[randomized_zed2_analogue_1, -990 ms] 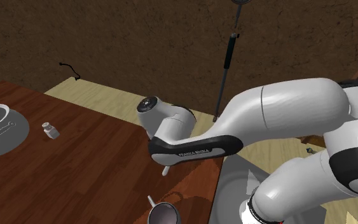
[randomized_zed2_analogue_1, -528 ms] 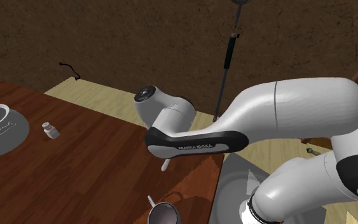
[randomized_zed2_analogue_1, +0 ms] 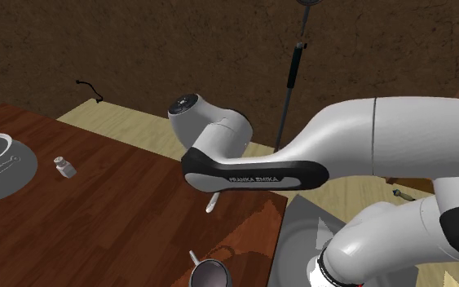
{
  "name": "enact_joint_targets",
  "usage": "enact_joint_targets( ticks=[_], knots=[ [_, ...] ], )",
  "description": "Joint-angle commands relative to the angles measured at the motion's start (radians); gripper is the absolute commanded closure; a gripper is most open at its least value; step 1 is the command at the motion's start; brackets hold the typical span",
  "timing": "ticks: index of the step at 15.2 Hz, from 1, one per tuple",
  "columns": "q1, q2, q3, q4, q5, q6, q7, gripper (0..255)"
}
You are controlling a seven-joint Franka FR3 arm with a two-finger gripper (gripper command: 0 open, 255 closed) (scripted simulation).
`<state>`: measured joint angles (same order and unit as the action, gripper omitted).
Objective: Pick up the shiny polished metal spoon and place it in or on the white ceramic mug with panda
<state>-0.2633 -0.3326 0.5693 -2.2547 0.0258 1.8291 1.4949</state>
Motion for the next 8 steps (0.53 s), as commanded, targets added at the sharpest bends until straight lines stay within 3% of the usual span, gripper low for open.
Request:
enact_joint_targets(
  ticks=[1, 8],
  knots=[
    [0.000, -0.007, -0.005, 0.021, 0.002, -0.028, -0.005, 255],
    [0.010, -0.032, -0.003, 0.081, 0.015, -0.110, 0.000, 255]
  ],
)
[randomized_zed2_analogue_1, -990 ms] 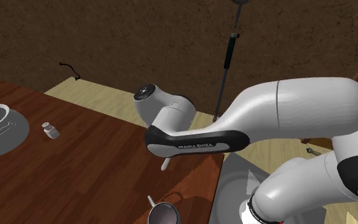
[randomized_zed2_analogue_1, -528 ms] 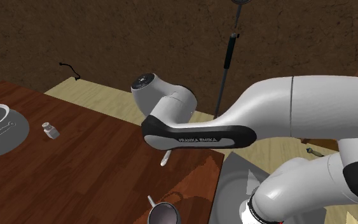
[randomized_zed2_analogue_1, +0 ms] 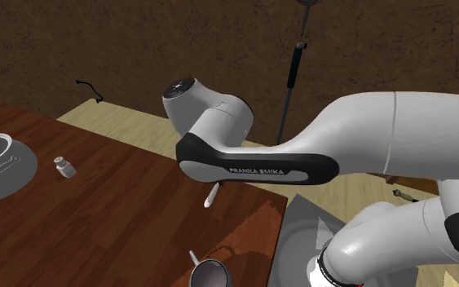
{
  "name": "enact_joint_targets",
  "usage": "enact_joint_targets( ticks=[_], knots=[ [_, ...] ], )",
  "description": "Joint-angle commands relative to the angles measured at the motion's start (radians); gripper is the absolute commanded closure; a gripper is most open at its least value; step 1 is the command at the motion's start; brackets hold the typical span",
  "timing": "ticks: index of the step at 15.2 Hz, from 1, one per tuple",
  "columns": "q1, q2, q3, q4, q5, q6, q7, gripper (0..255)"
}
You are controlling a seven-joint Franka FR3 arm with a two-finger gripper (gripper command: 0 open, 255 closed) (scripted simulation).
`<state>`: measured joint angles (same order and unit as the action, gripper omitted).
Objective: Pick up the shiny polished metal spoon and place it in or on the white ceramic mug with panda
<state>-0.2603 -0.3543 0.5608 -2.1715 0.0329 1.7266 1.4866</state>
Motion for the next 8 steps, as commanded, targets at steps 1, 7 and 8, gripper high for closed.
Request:
enact_joint_targets(
  ticks=[1, 7, 8],
  knots=[
    [0.019, -0.021, 0.018, -0.005, 0.021, -0.015, 0.027, 255],
    [0.083, -0.062, 0.103, 0.001, 0.091, -0.058, 0.148, 255],
    [0.092, -0.065, 0.118, 0.006, 0.101, -0.065, 0.170, 255]
  ],
)
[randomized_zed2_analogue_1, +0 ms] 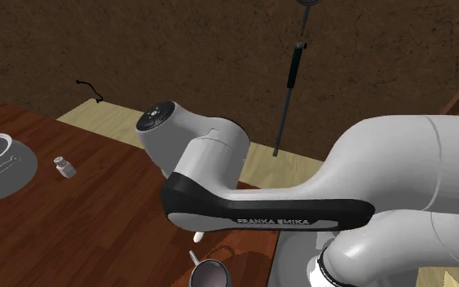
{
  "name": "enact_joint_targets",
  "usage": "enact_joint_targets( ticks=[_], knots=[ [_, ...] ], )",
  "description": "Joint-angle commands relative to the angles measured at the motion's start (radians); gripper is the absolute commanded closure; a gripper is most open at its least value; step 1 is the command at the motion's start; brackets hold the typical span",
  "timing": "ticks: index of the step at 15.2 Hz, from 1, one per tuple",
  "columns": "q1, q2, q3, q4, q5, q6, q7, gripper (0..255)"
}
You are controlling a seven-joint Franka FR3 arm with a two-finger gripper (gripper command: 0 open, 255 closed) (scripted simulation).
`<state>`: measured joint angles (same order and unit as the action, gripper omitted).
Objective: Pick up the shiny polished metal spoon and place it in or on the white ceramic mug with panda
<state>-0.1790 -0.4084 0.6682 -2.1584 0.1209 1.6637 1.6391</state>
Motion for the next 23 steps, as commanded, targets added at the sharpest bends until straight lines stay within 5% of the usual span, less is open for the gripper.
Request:
enact_joint_targets(
  ticks=[1, 10, 23],
  knots=[
    [0.020, -0.012, 0.027, -0.001, 0.024, -0.009, 0.040, 255],
    [0.073, 0.029, 0.197, 0.098, 0.086, -0.055, 0.263, 255],
    [0.069, 0.064, 0.251, -0.048, 0.087, 0.122, 0.282, 255]
  ],
)
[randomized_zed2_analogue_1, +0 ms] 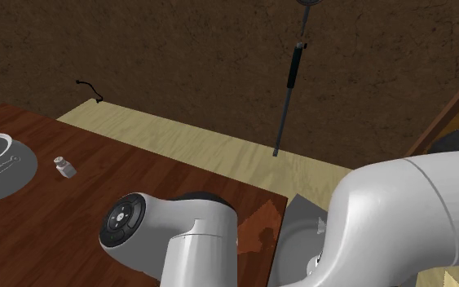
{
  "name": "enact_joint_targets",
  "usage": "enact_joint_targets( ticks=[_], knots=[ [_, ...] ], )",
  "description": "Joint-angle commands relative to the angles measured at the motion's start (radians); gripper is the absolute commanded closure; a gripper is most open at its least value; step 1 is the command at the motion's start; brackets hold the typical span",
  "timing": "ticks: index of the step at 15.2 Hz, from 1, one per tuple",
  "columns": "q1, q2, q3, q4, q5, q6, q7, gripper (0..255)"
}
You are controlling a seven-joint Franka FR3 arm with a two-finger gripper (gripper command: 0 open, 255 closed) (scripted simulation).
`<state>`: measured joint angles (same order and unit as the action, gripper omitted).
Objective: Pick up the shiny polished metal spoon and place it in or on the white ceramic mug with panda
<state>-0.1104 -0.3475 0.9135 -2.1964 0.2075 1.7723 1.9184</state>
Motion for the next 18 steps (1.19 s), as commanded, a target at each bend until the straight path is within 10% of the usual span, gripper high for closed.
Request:
enact_joint_targets(
  ticks=[1, 10, 11, 18],
  knots=[
    [-0.001, 0.008, 0.010, -0.020, -0.001, 0.028, 0.006, 255],
    [-0.003, 0.016, 0.017, -0.033, -0.003, 0.046, 0.010, 255],
    [-0.003, 0.016, 0.017, -0.033, -0.003, 0.046, 0.010, 0],
    [-0.006, 0.013, 0.007, 0.032, -0.009, -0.020, 0.011, 0]
  ],
)
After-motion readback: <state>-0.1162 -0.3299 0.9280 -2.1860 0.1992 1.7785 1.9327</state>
